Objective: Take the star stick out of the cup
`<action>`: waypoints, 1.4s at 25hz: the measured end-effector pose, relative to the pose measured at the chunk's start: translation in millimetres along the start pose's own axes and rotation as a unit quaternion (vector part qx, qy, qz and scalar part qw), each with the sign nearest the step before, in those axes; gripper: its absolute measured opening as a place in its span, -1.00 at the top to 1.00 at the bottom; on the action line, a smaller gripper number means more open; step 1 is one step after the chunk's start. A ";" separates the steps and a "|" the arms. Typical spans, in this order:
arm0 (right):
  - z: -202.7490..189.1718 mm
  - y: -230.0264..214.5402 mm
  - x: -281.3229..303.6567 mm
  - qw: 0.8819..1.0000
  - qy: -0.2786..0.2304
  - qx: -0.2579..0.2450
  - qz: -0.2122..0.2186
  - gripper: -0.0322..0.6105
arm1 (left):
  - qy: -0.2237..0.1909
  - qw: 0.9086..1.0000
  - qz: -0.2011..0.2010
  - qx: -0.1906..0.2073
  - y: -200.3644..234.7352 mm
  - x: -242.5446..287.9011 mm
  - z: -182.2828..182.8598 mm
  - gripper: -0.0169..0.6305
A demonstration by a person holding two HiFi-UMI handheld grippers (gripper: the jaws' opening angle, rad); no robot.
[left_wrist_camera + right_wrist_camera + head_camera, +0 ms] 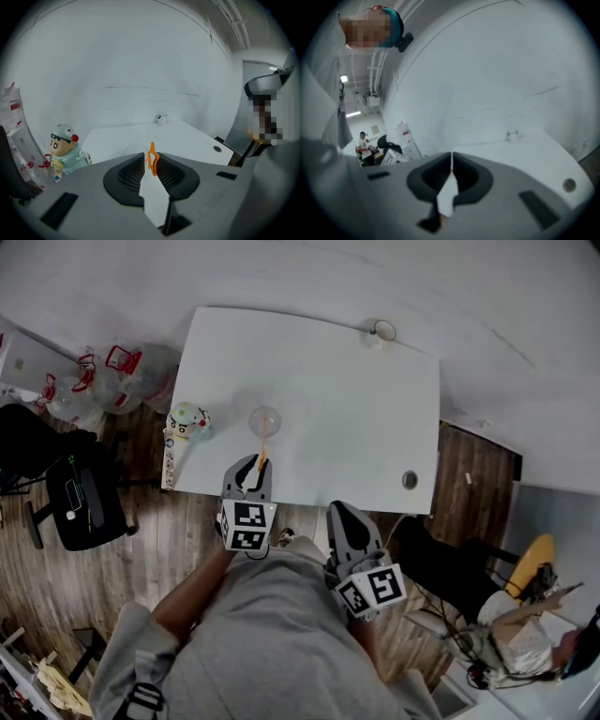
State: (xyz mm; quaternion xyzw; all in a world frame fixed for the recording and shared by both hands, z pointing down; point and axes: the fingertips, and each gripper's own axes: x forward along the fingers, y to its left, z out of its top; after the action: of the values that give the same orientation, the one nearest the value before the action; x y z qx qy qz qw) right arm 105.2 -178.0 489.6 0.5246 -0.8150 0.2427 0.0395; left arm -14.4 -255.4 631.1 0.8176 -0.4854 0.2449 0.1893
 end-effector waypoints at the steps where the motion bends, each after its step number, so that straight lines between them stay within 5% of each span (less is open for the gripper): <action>1: 0.3 -0.2 0.5 1.000 -0.001 0.000 -0.001 0.79 | 0.002 1.000 0.001 0.001 0.6 0.8 -0.3 0.66; 35: 8.2 21.8 7.0 0.999 -0.036 -0.005 0.012 0.79 | -0.038 0.999 0.007 0.008 30.1 -42.2 28.9 0.81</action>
State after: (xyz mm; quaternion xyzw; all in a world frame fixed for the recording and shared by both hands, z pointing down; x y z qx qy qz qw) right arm 84.5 -180.2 476.9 0.5230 -0.8234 0.2199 0.0104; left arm -52.0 -255.3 585.3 0.8245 -0.4961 0.2183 0.1626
